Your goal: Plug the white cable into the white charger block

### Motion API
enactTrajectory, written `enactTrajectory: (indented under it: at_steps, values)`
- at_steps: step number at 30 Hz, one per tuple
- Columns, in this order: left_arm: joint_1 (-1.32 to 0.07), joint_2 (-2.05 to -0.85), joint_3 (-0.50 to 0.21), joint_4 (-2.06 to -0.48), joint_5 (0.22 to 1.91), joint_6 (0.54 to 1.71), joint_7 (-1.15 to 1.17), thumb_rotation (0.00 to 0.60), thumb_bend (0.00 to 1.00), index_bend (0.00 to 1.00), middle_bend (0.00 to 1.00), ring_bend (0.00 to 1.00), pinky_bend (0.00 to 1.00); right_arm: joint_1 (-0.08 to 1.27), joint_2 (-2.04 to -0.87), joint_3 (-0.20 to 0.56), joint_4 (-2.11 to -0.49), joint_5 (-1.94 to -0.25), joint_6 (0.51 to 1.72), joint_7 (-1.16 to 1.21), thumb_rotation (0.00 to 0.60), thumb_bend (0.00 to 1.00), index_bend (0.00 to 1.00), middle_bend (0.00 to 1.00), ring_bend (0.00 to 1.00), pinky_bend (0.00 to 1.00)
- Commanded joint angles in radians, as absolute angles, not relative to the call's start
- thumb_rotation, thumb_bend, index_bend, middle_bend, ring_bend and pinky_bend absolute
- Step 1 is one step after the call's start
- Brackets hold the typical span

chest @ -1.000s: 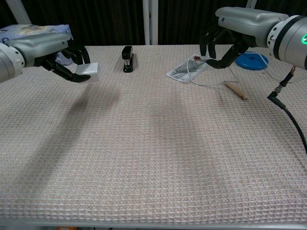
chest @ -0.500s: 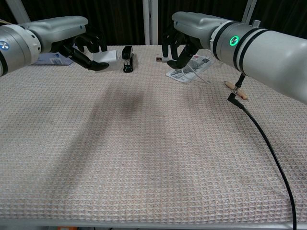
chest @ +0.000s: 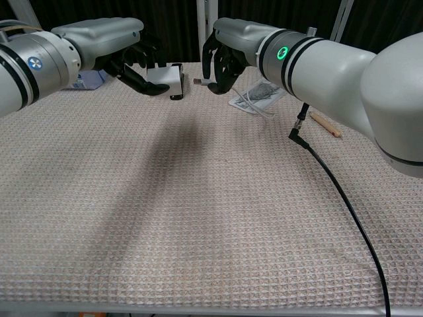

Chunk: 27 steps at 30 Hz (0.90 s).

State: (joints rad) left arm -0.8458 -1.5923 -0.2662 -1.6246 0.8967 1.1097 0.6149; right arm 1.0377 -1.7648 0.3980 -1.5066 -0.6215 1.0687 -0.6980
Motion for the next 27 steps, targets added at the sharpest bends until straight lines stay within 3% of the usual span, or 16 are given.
enactTrajectory:
  at_steps: [1, 27]
  values:
    - [-0.854, -1.597, -0.263, -1.626, 0.893, 1.117, 0.632, 0.428, 0.38, 0.5, 0.5, 0.29, 0.3, 1.047, -1.769, 0.4, -1.507, -0.613, 1.071, -0.701, 0.6, 0.33, 0.61, 0.54, 0.25, 0.07]
    - [-0.88, -1.593, -0.256, -1.645, 0.839, 1.127, 0.671, 0.428, 0.38, 0.5, 0.5, 0.29, 0.31, 1.094, -1.803, 0.39, -1.474, -0.587, 1.092, -0.704, 0.6, 0.33, 0.61, 0.54, 0.25, 0.07]
